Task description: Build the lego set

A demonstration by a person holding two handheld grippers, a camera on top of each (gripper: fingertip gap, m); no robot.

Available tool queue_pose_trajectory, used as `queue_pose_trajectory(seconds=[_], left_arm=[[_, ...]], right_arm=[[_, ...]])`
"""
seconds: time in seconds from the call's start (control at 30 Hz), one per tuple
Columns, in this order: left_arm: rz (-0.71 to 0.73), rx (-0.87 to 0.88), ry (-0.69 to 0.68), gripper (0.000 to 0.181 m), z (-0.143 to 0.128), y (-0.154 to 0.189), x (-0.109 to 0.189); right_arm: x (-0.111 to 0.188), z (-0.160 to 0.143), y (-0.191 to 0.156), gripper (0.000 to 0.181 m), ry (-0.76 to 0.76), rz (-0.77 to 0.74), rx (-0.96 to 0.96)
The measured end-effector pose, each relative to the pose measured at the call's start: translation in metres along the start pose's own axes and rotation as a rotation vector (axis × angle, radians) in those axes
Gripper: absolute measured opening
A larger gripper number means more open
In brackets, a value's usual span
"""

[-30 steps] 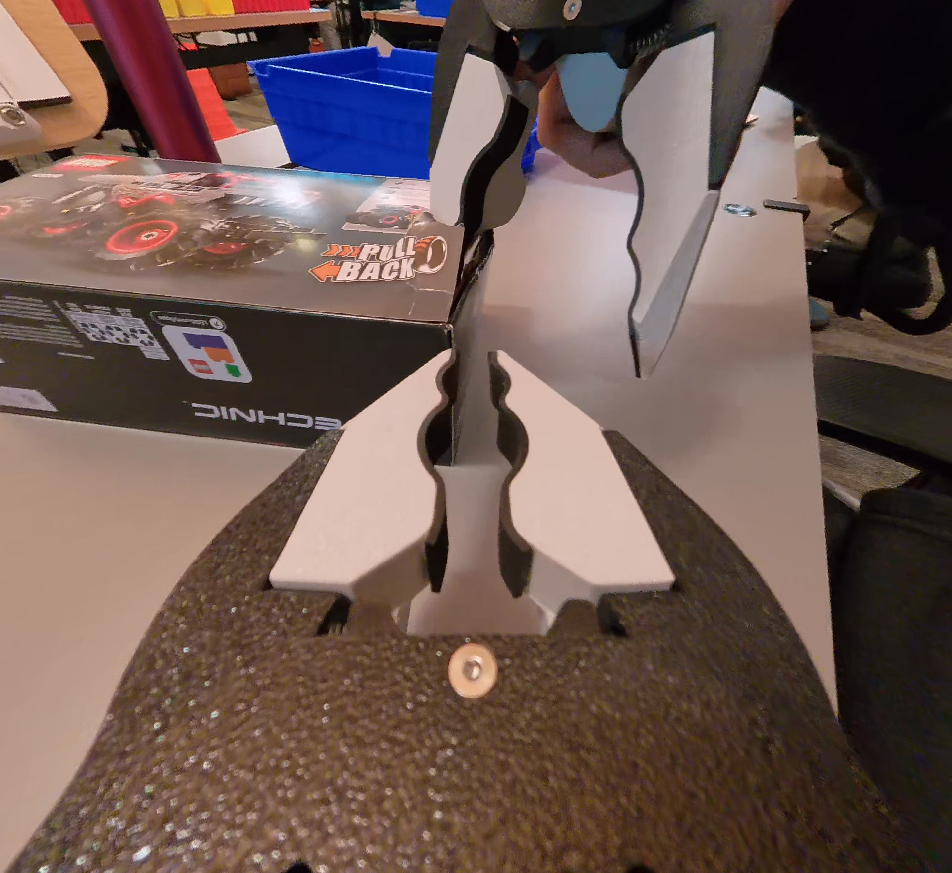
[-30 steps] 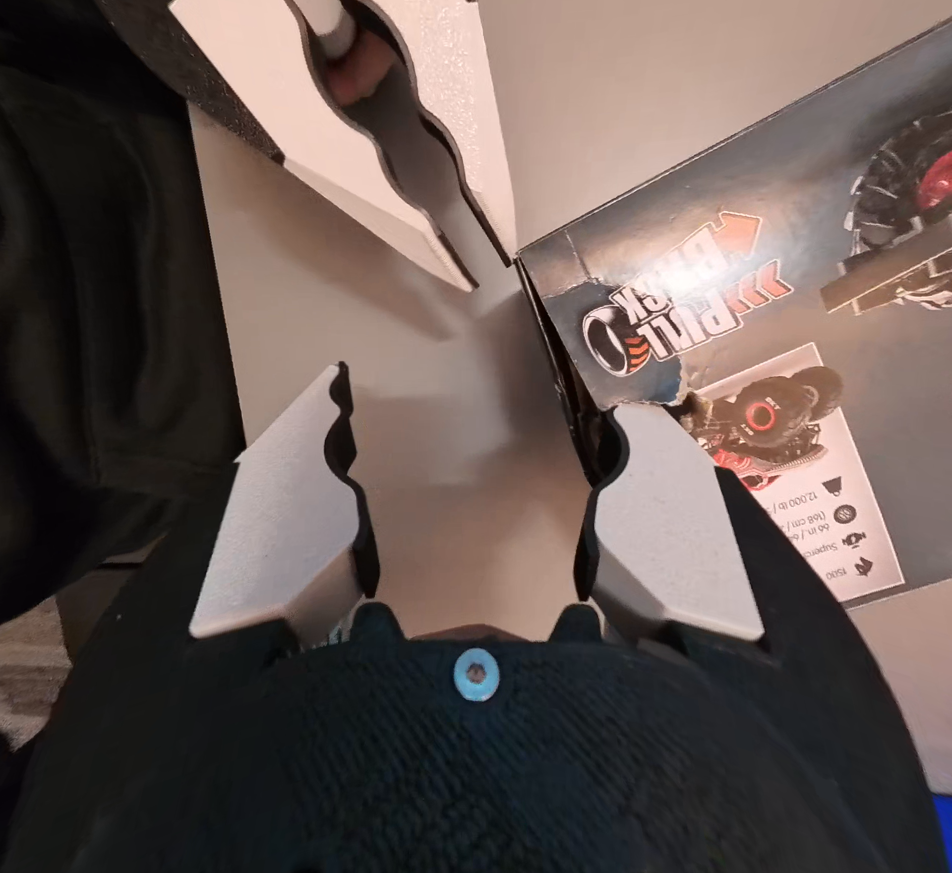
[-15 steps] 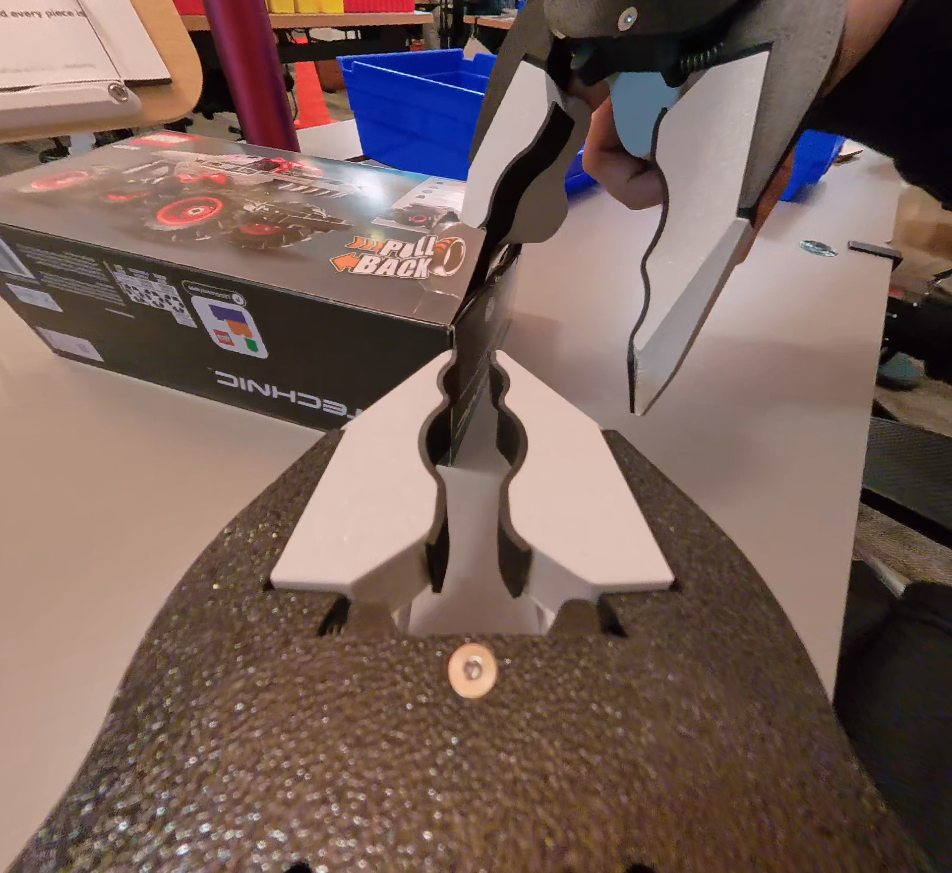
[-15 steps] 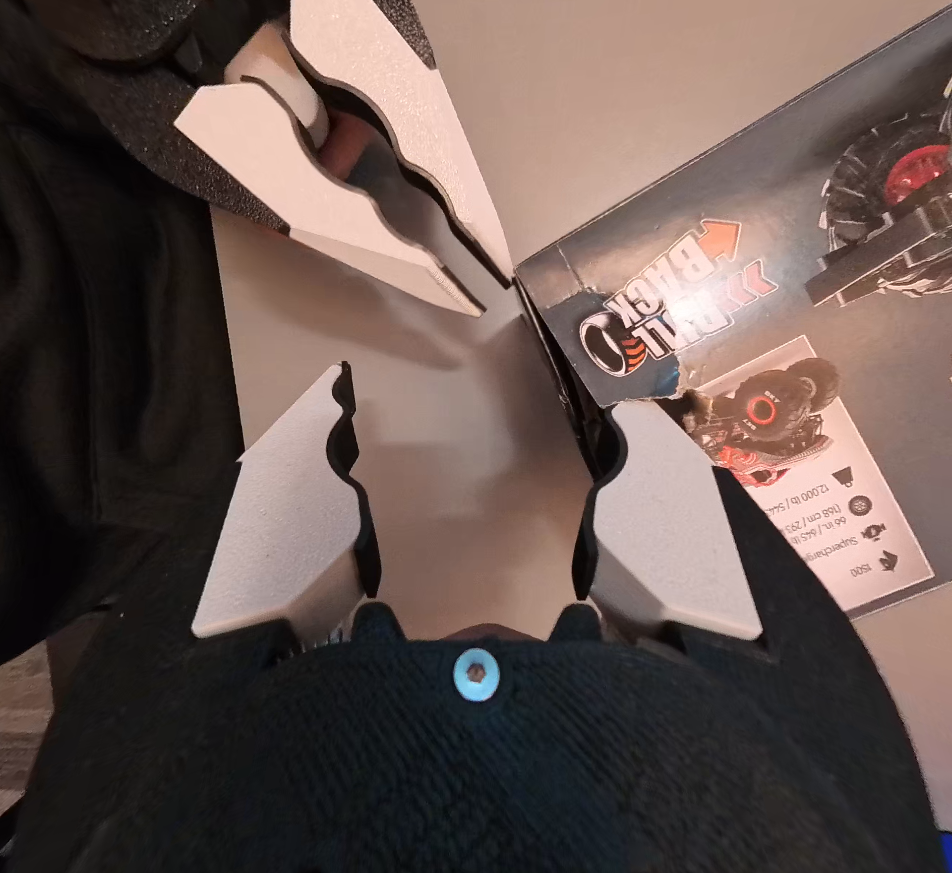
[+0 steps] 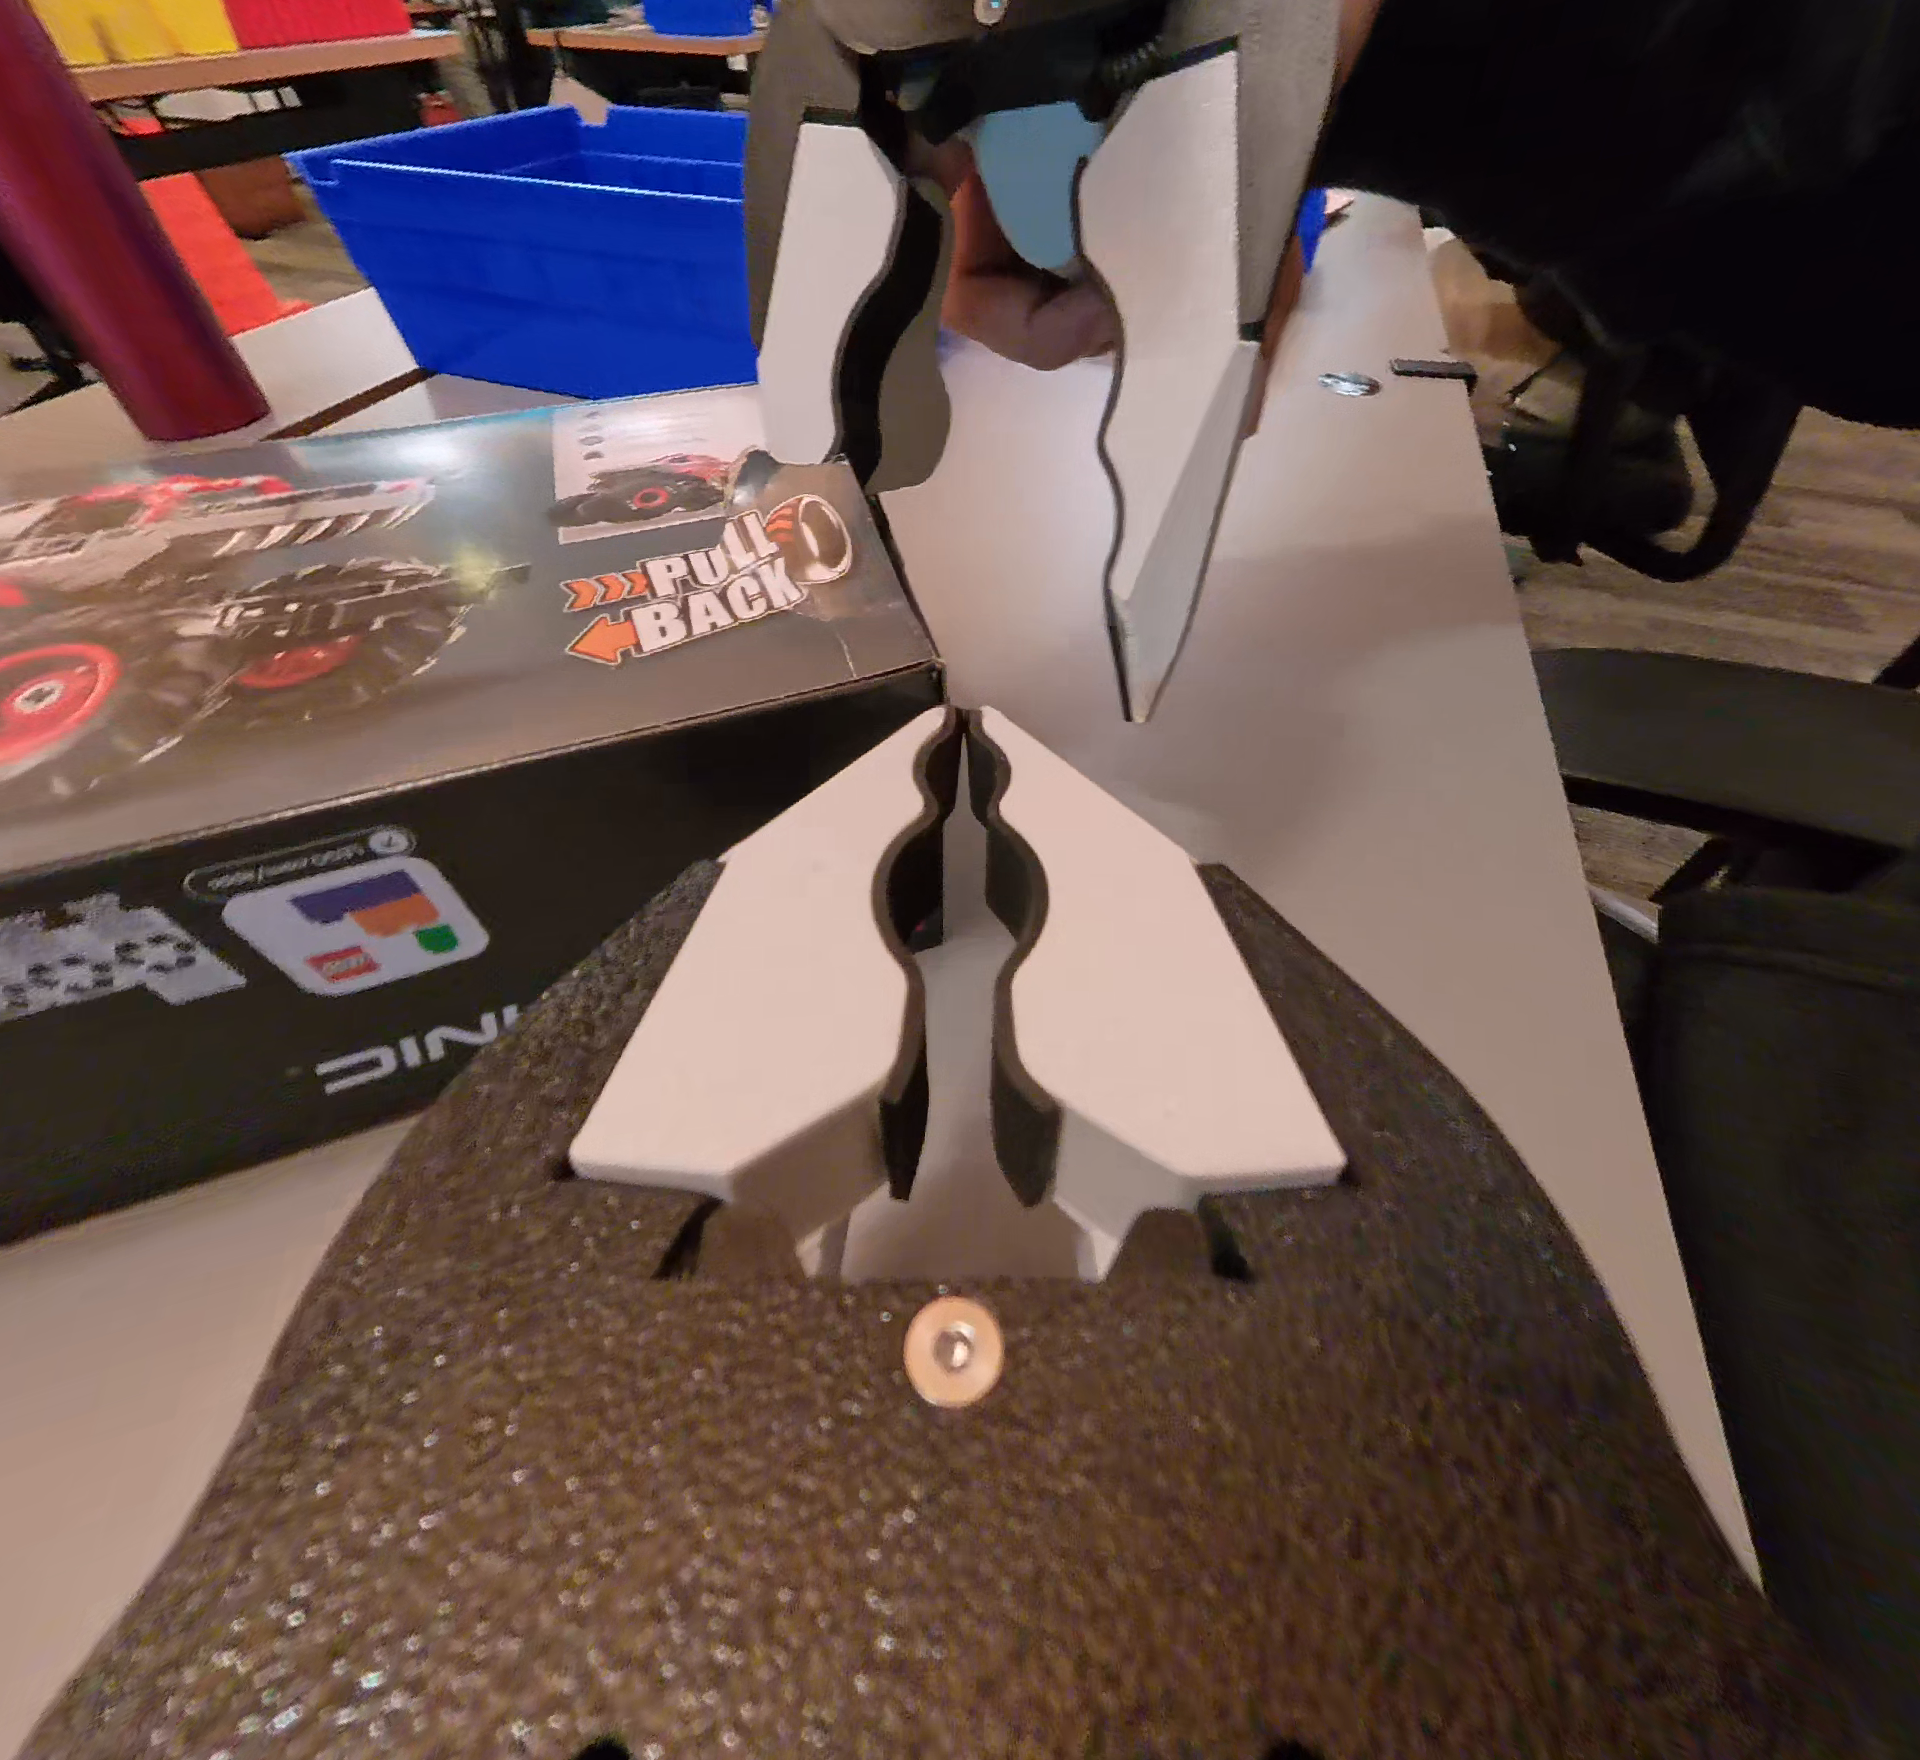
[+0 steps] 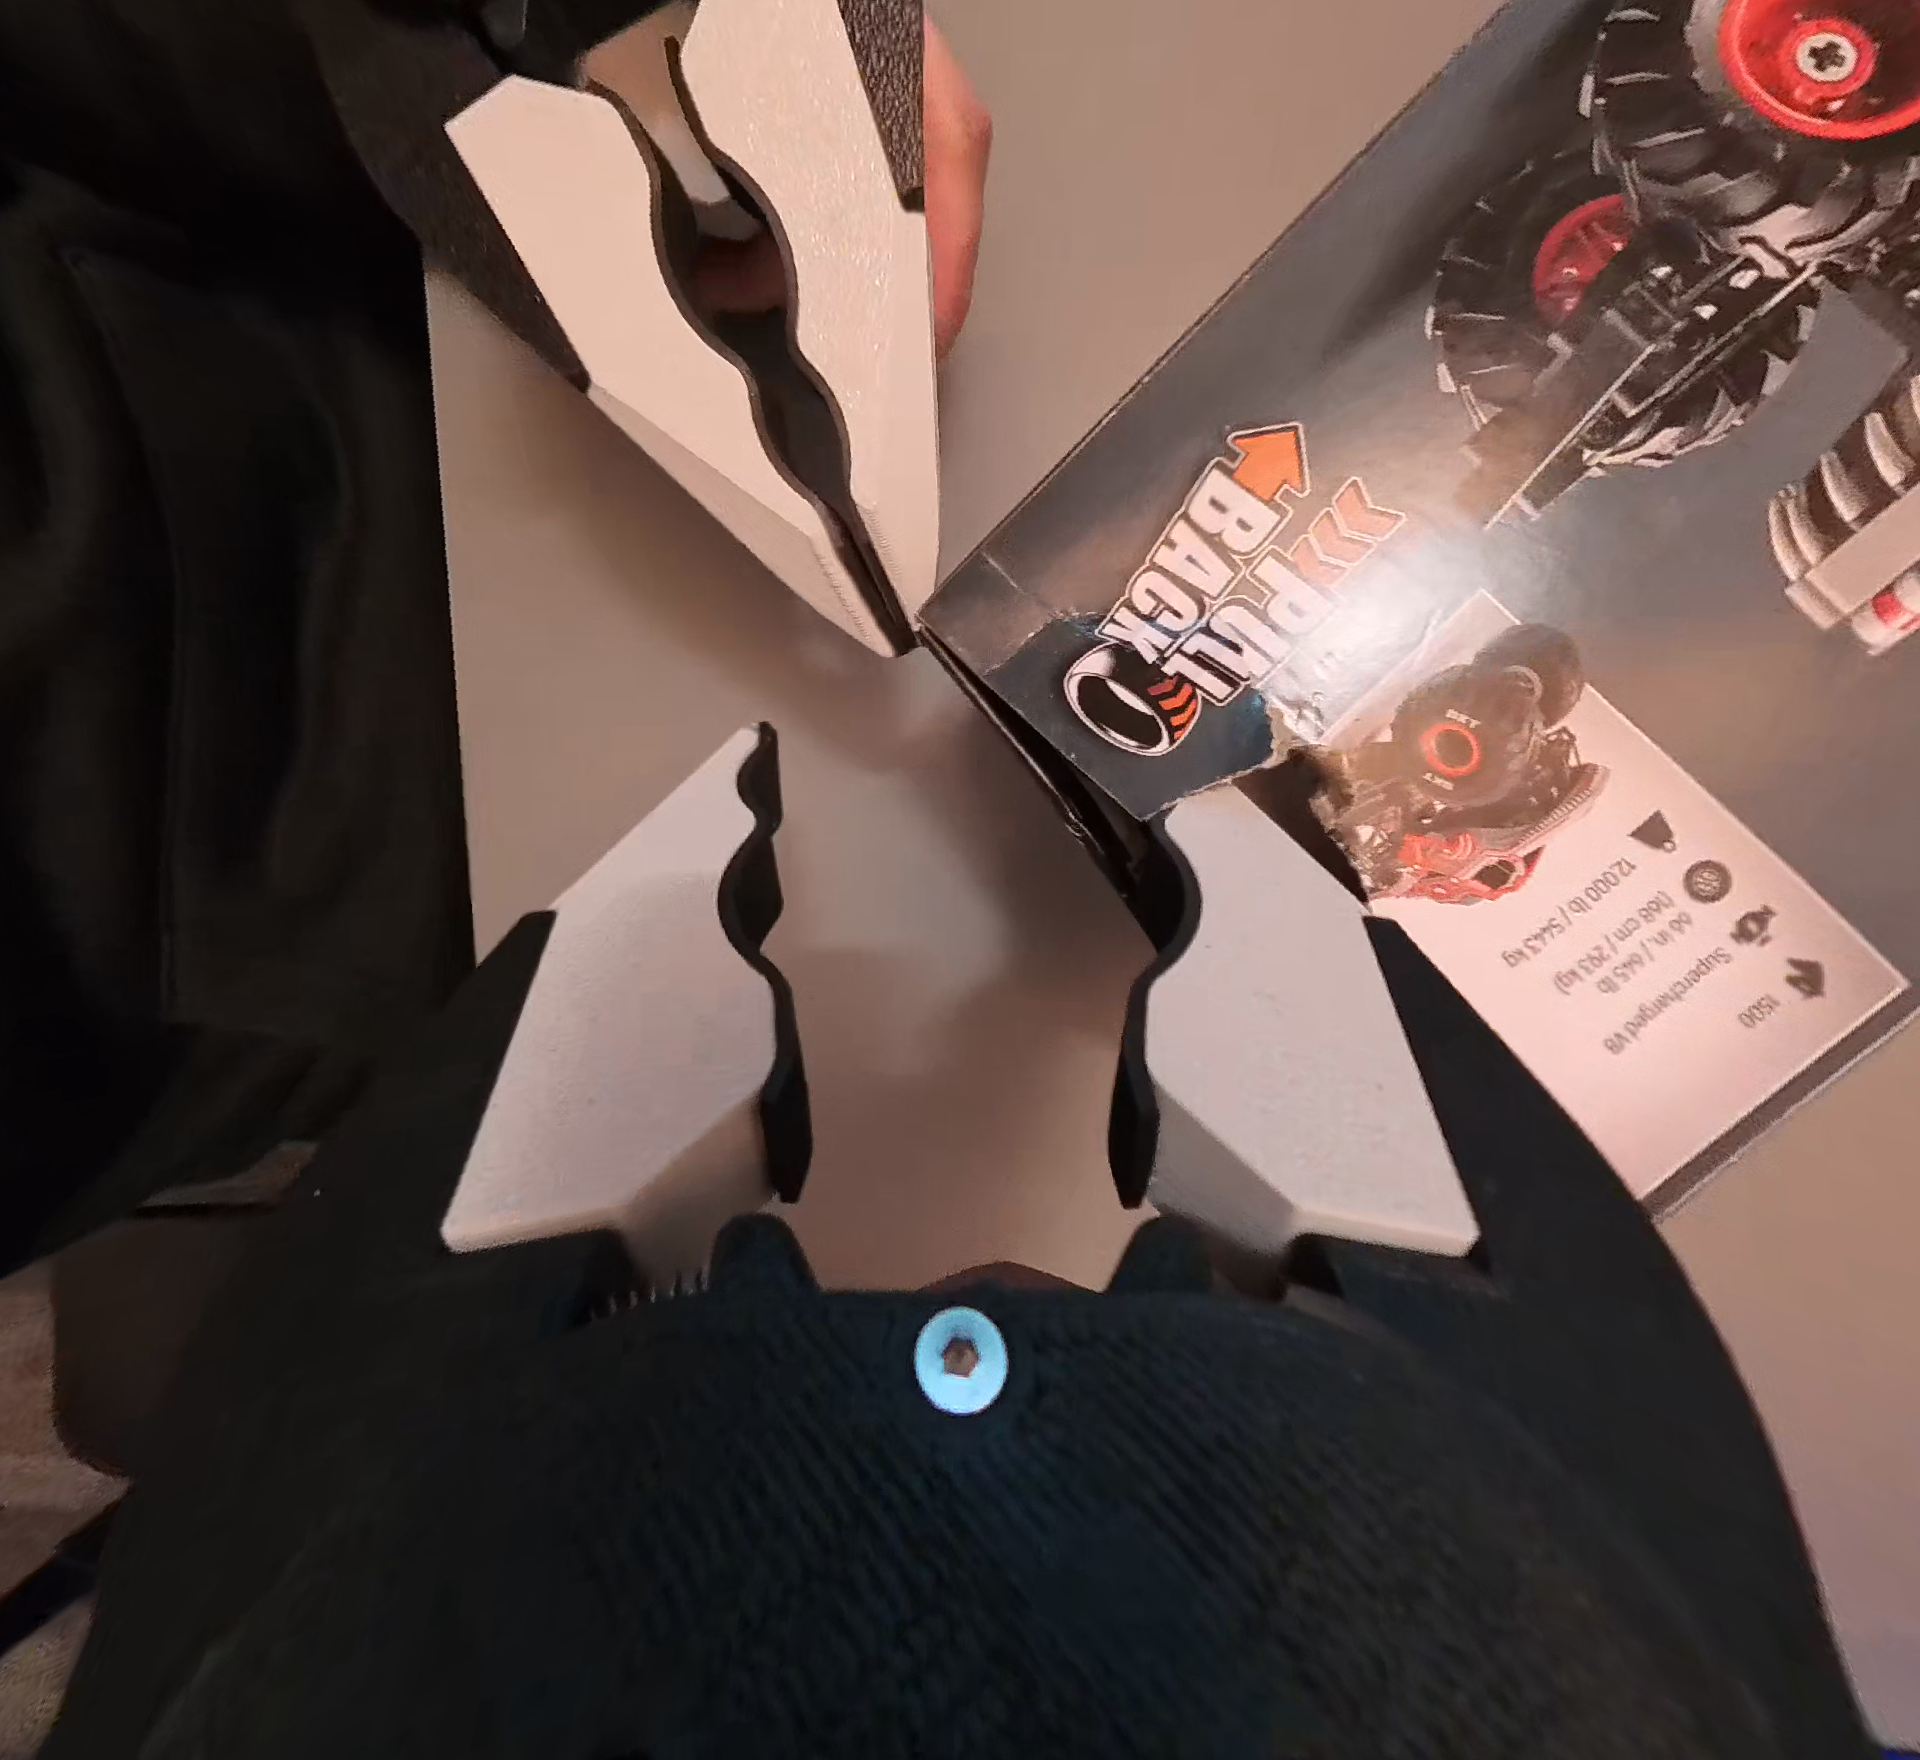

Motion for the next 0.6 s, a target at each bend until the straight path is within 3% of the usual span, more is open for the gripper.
queue_pose_trajectory(seconds=[0.13, 0.23, 0.3, 0.43, 0.5, 0.6], left_arm=[[-0.101, -0.066, -0.013, 0.0, 0.0, 0.016, -0.01], [-0.15, -0.109, -0.051, 0.0, -0.005, 0.025, -0.01], [-0.169, -0.114, 0.002, 0.003, 0.002, 0.023, 0.003], [0.095, -0.01, 0.21, 0.007, 0.048, -0.022, 0.036], [0.267, -0.045, 0.19, 0.01, 0.06, -0.046, 0.042], [0.398, -0.219, 0.088, 0.019, 0.068, -0.067, 0.029]], right_arm=[[-0.007, 0.011, -0.006, 0.07, 0.016, 0.047, 0.049], [-0.01, 0.007, -0.008, 0.08, -0.11, 0.033, 0.15], [-0.009, 0.001, -0.006, 0.08, -0.181, 0.015, 0.186], [-0.003, -0.012, -0.002, 0.092, -0.313, 0.026, 0.164], [-0.003, -0.017, 0.001, 0.097, -0.363, 0.05, 0.137], [-0.002, -0.014, 0.003, 0.1, -0.391, 0.116, 0.089]])
Point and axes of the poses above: each gripper's, where its closed fingertips meet, x back along the fingers, z out of its top, y = z × x across the jaws, the point moved 5 cm from there along x, back along the fingers, and after that the axes turned 13 degrees about x, right-handed, at the moved point
